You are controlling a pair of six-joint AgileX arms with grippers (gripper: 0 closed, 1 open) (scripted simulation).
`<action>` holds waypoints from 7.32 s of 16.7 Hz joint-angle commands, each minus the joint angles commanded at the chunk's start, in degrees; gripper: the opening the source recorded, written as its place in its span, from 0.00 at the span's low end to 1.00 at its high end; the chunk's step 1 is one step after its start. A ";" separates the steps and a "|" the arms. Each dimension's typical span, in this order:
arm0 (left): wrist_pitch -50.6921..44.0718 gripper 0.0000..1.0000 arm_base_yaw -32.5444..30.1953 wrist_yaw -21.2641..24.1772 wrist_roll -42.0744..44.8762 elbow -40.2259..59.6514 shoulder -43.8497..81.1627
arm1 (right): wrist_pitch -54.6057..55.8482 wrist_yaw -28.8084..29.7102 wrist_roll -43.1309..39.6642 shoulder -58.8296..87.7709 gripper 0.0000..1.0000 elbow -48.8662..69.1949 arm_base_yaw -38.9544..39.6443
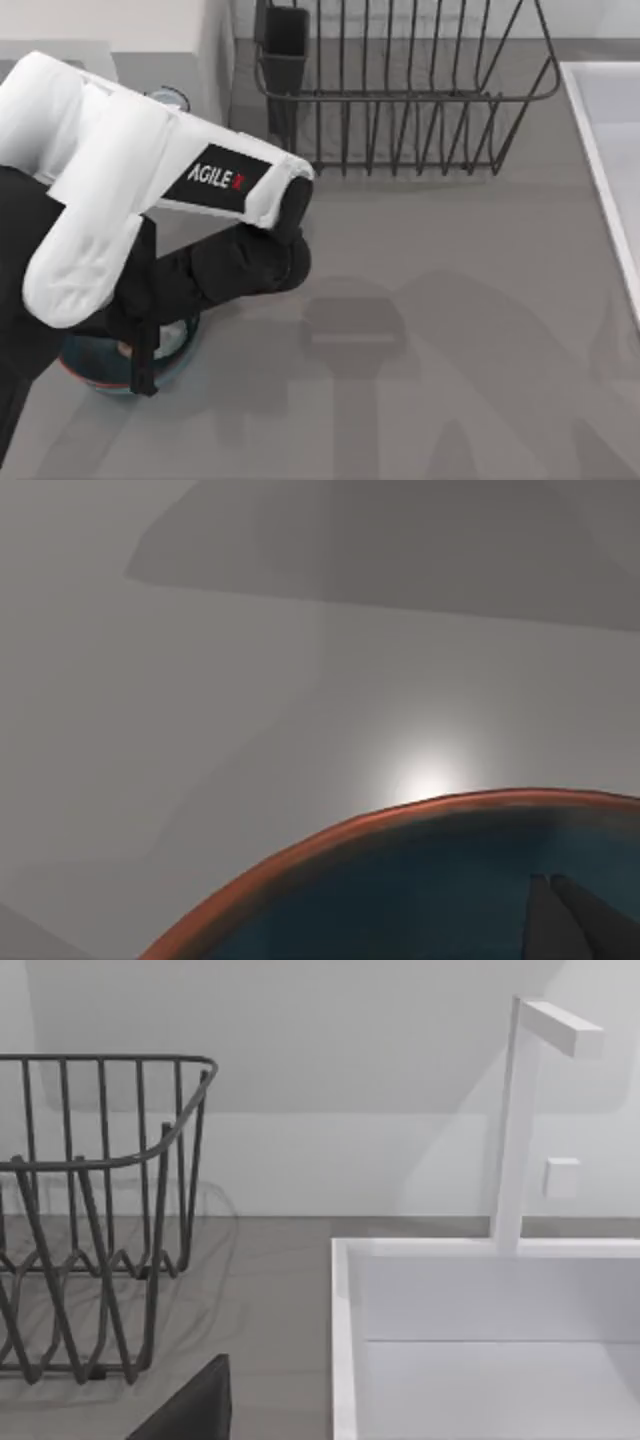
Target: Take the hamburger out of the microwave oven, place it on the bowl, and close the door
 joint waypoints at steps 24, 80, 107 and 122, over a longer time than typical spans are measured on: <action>4.19 1.00 1.86 5.53 9.19 -3.74 -9.62 | 0.00 0.00 0.00 0.00 1.00 0.00 0.00; 88.99 0.00 30.78 41.26 151.22 -86.45 -138.10 | 0.00 0.00 0.00 0.00 1.00 0.00 0.00; 115.63 0.00 30.23 40.75 151.46 -92.46 -117.68 | 0.00 0.00 0.00 0.00 1.00 0.00 0.00; 135.39 0.00 33.14 43.40 151.74 -88.55 -94.61 | 0.00 0.00 0.00 0.00 1.00 0.00 0.00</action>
